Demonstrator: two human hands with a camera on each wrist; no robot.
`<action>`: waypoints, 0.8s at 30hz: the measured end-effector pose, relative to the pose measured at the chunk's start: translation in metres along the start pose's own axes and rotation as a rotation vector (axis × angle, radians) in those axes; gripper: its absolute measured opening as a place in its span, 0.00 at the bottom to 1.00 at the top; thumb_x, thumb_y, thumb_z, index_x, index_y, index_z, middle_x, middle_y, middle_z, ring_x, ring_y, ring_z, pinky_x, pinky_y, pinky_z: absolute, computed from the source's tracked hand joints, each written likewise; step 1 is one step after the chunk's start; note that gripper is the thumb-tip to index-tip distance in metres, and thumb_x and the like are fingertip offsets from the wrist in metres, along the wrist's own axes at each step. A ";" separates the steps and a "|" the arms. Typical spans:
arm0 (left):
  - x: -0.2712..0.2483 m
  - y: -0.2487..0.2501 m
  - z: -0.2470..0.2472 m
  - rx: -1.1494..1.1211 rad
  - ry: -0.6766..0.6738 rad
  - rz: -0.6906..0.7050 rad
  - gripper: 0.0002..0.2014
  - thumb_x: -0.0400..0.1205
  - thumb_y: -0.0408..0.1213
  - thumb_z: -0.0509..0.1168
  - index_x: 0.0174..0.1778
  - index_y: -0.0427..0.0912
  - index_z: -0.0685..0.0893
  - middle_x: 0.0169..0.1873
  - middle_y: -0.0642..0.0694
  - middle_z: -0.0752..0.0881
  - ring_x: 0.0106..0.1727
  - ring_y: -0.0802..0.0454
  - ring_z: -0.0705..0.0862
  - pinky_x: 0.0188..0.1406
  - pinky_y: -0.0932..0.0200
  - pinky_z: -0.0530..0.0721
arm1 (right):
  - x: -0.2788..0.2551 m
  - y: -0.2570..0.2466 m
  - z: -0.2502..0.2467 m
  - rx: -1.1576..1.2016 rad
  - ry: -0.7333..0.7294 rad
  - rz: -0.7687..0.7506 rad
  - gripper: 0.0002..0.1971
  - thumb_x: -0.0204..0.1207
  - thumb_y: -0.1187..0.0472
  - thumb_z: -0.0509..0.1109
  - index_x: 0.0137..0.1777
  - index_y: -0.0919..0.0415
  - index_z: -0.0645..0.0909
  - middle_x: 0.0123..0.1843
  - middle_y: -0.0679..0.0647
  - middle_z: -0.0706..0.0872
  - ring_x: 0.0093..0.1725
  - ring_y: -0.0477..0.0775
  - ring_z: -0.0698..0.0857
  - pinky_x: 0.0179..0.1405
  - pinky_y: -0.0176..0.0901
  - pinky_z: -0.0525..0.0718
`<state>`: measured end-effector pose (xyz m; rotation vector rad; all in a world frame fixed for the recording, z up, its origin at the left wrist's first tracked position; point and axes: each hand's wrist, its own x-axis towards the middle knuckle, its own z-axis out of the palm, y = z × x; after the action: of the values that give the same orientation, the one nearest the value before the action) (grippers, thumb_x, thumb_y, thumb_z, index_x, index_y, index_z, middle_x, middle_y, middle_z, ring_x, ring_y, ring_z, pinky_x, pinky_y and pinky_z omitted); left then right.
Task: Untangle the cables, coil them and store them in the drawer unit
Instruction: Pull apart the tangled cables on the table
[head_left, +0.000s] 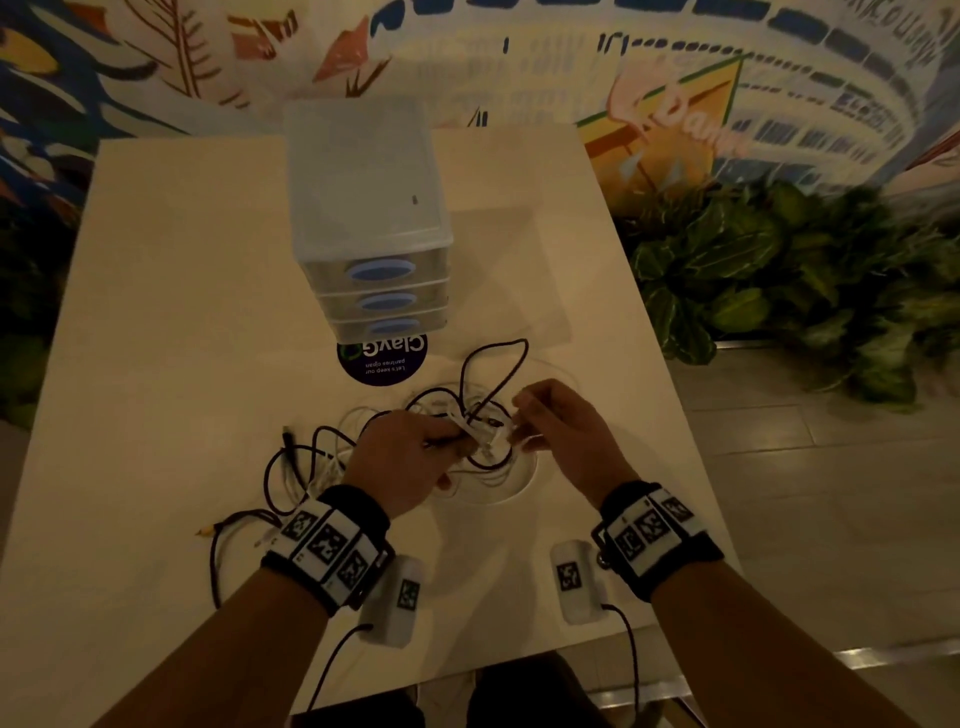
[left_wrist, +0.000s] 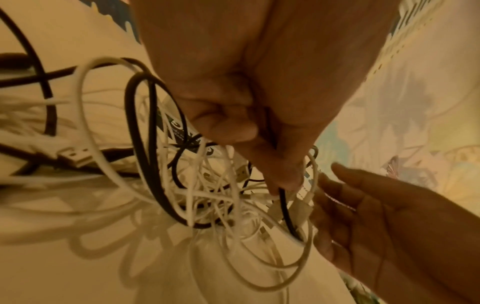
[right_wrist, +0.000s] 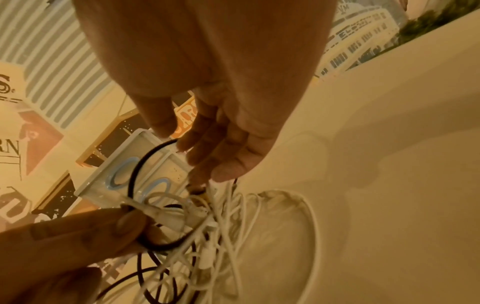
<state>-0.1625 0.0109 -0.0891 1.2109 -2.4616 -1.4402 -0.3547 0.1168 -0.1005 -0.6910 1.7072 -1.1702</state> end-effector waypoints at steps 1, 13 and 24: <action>0.000 0.000 -0.001 -0.024 0.006 -0.004 0.06 0.85 0.48 0.70 0.49 0.63 0.92 0.36 0.56 0.93 0.27 0.65 0.89 0.42 0.66 0.86 | -0.002 0.003 -0.003 -0.038 0.013 -0.010 0.06 0.88 0.57 0.66 0.49 0.54 0.83 0.43 0.54 0.91 0.43 0.56 0.90 0.49 0.54 0.87; -0.001 0.005 0.001 -0.219 0.049 -0.065 0.09 0.87 0.42 0.68 0.45 0.48 0.92 0.39 0.47 0.92 0.25 0.51 0.90 0.34 0.52 0.88 | -0.019 0.018 -0.010 -0.915 -0.167 -0.445 0.13 0.76 0.38 0.69 0.56 0.37 0.87 0.50 0.44 0.80 0.51 0.49 0.76 0.53 0.46 0.76; -0.015 0.015 -0.013 0.230 0.322 0.119 0.18 0.84 0.55 0.66 0.29 0.53 0.77 0.21 0.57 0.76 0.27 0.61 0.77 0.26 0.71 0.64 | -0.018 -0.004 -0.014 -1.011 -0.118 -0.588 0.06 0.78 0.44 0.66 0.47 0.43 0.81 0.42 0.38 0.80 0.48 0.46 0.73 0.49 0.44 0.68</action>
<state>-0.1560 0.0148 -0.0656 1.1974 -2.4683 -0.8726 -0.3603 0.1354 -0.0881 -1.9263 2.0057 -0.5077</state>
